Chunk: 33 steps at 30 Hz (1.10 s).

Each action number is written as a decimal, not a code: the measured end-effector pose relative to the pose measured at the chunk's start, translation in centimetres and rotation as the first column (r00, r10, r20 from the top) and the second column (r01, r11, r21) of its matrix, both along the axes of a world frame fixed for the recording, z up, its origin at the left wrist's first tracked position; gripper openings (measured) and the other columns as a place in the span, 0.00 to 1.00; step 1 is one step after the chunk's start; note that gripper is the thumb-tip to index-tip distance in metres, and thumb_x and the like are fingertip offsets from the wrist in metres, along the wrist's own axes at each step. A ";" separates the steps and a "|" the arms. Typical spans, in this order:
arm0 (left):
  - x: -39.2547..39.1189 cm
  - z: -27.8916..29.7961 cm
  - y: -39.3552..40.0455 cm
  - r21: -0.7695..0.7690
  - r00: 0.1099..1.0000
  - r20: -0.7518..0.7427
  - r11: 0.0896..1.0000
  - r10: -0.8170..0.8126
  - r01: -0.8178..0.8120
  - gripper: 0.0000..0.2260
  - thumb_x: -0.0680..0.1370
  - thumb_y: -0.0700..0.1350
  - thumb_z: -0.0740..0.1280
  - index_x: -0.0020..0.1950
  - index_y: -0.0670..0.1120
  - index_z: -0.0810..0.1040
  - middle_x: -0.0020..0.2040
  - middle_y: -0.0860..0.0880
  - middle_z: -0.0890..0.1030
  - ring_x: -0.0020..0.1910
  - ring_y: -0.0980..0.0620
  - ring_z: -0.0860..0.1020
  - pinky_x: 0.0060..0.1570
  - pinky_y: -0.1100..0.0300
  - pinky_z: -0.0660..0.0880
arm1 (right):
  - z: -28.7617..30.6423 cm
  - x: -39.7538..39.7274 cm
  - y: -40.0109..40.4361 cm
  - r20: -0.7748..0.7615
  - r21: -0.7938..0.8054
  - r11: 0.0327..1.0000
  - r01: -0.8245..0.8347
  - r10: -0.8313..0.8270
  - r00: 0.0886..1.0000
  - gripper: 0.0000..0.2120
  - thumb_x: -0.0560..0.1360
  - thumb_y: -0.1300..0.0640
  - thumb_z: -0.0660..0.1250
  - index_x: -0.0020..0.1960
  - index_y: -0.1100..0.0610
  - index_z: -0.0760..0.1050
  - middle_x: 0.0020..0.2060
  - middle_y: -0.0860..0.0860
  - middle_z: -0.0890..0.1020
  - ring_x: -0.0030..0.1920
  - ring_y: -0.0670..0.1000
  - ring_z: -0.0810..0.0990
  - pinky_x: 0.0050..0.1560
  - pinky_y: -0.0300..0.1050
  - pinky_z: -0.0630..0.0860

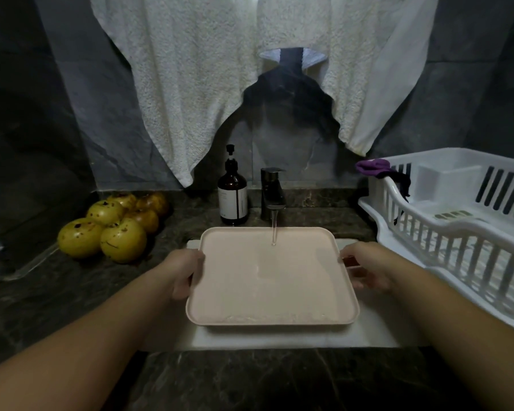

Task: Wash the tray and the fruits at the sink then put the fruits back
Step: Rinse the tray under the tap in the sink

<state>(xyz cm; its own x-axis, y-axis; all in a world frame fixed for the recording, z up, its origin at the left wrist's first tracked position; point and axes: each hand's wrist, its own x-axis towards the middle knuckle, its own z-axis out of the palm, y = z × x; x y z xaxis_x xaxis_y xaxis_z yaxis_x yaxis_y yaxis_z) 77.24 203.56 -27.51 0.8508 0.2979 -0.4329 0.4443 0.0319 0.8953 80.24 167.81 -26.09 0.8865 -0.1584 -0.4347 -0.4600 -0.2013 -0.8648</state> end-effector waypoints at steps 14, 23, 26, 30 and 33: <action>0.6 -1.1 -0.7 -0.019 0.998 -0.045 0.999 0.032 -0.033 0.14 0.82 0.34 0.58 0.67 0.35 0.74 0.60 0.34 0.81 0.60 0.31 0.79 0.65 0.33 0.75 | 8.1 4.4 5.9 0.504 -0.726 0.685 -0.055 0.585 0.636 0.25 0.82 0.48 0.64 0.78 0.51 0.68 0.75 0.51 0.70 0.72 0.52 0.70 0.68 0.42 0.64; 1.4 -2.2 -0.7 -0.090 0.999 -0.020 0.995 0.032 -0.034 0.07 0.84 0.37 0.58 0.52 0.39 0.75 0.54 0.35 0.83 0.56 0.33 0.82 0.63 0.33 0.76 | 9.0 6.0 11.1 0.326 -0.875 0.473 -0.106 0.737 0.591 0.28 0.84 0.46 0.59 0.81 0.53 0.61 0.80 0.49 0.61 0.77 0.52 0.65 0.75 0.47 0.62; 1.5 -2.3 -0.5 -0.088 1.000 -0.017 0.996 0.025 -0.026 0.08 0.85 0.38 0.57 0.55 0.39 0.76 0.55 0.36 0.83 0.56 0.34 0.82 0.62 0.34 0.77 | 8.8 6.0 10.7 0.312 -0.869 0.478 -0.127 0.730 0.609 0.27 0.85 0.45 0.57 0.81 0.53 0.61 0.78 0.51 0.65 0.76 0.54 0.66 0.72 0.47 0.63; 1.5 -2.3 -0.7 -0.086 0.999 -0.009 0.996 0.035 -0.035 0.08 0.84 0.38 0.58 0.52 0.40 0.76 0.54 0.36 0.83 0.53 0.35 0.82 0.57 0.38 0.79 | 6.9 5.1 7.5 0.497 -0.654 0.752 -0.084 0.511 0.701 0.25 0.83 0.48 0.62 0.78 0.54 0.67 0.74 0.54 0.71 0.72 0.55 0.72 0.67 0.43 0.65; 1.3 -2.2 -0.8 -0.079 1.000 -0.011 0.996 0.028 -0.028 0.09 0.85 0.39 0.57 0.53 0.40 0.77 0.54 0.36 0.84 0.54 0.35 0.82 0.60 0.35 0.78 | 3.4 4.0 3.2 0.391 -0.544 0.839 -0.002 0.256 0.884 0.23 0.78 0.55 0.68 0.72 0.56 0.74 0.65 0.59 0.78 0.60 0.59 0.80 0.59 0.50 0.77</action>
